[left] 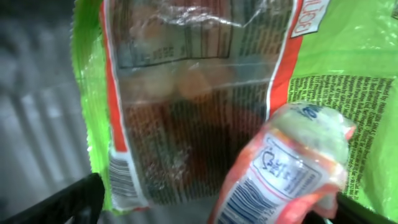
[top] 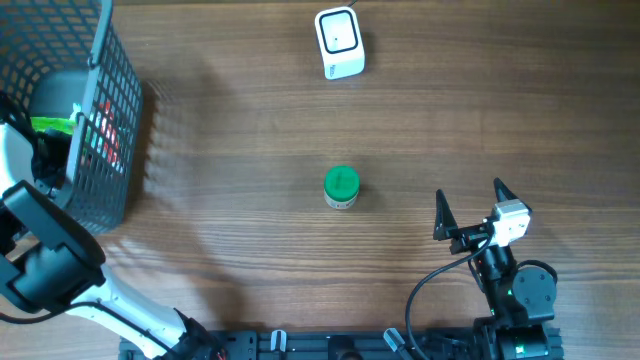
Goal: Scan the item barcode
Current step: 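Reach the left gripper back into the basket and grasp the green snack bag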
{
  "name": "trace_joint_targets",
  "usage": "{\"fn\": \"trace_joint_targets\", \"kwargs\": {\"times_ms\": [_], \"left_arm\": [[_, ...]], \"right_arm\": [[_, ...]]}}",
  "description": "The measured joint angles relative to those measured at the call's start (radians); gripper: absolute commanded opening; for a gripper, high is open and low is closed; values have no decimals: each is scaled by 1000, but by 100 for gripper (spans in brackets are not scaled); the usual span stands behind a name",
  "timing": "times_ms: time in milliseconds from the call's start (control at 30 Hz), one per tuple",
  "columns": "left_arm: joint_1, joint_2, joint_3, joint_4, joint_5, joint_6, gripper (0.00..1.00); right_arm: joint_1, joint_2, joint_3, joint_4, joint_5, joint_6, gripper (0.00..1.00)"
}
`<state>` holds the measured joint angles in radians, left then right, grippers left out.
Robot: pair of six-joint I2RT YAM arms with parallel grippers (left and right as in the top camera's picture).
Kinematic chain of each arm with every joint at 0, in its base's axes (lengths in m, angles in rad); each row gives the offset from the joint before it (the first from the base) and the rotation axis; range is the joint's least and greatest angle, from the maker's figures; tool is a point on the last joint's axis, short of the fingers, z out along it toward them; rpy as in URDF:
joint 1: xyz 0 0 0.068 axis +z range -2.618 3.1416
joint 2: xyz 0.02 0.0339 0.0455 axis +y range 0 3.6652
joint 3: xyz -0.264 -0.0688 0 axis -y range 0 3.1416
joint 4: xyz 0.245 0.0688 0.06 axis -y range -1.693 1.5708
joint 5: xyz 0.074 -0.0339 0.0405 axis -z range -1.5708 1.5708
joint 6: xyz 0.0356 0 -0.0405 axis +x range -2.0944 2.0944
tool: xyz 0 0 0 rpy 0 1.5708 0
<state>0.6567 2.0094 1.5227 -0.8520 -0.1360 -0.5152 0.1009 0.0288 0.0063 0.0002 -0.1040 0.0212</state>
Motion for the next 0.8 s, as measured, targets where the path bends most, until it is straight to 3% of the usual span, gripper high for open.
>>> {"fn": "trace_joint_targets", "kwargs": {"times_ms": [133, 200, 367, 467, 800], "left_arm": [[0, -51, 0, -27, -64, -11, 89], [0, -63, 0, -30, -85, -13, 100], [1, -64, -41, 38, -103, -16, 100], [3, -64, -74, 98, -36, 10, 100], [1, -163, -74, 77, 71, 39, 100]], "right_arm": [[0, 0, 0, 0, 0, 0, 100], [0, 0, 0, 0, 0, 0, 100], [0, 0, 0, 0, 0, 0, 100], [0, 0, 0, 0, 0, 0, 100], [0, 0, 0, 0, 0, 0, 100]]}}
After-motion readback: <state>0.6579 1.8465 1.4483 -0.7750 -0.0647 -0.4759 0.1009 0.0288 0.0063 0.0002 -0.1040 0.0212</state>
